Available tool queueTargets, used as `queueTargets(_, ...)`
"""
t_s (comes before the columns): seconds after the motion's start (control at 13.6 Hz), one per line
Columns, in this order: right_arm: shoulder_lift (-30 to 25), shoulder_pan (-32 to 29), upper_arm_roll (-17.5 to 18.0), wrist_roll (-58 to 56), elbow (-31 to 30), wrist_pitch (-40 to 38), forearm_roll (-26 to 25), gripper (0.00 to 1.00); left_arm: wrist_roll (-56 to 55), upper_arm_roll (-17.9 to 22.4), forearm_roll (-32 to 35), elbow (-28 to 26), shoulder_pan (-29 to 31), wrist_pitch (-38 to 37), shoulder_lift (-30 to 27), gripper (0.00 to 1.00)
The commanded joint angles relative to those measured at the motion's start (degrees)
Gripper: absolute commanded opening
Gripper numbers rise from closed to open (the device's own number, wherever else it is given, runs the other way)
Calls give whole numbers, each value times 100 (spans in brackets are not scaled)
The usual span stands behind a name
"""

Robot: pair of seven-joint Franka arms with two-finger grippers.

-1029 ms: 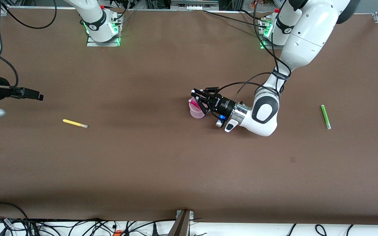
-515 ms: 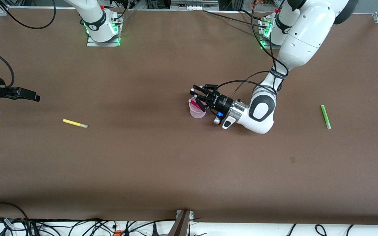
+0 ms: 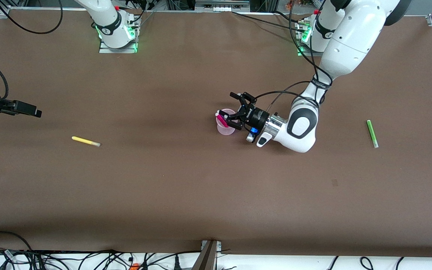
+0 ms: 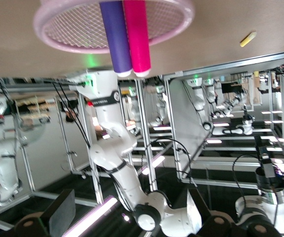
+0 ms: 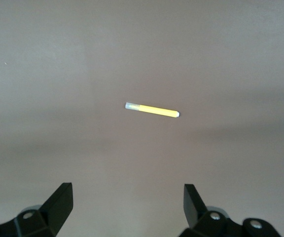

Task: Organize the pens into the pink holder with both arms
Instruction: 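Open the left gripper and withdraw it toward the green marker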

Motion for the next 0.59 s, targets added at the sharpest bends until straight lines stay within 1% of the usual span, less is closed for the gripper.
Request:
queueTargets(0.0,-113,-466,567,589,44,-76,-145,99,16,91,748,-83,262,-30,-707,100)
queueTargets(0.07,-130,-745,942,661,44,-67,-328,99,50,99,1064,4,324,-22,-848,100)
queueTargets(0.15,-157,-948,1277,705,44,-76,-530,99,-1,108,1459,205,342,-30,-902,100)
queueTargets(0.22,-200,-985,1332,732,44,-76,-567,99,-11,117,1994,363,368,-30,-972,100)
queueTargets(0.37,-210,-1099,1377,732,27,-76,-567,99,-28,134,3066,898,368,-30,-999,100)
queueTargets(0.51,-218,-1362,1674,680,27,-67,-654,100,-20,135,4392,1461,368,-74,-1007,100)
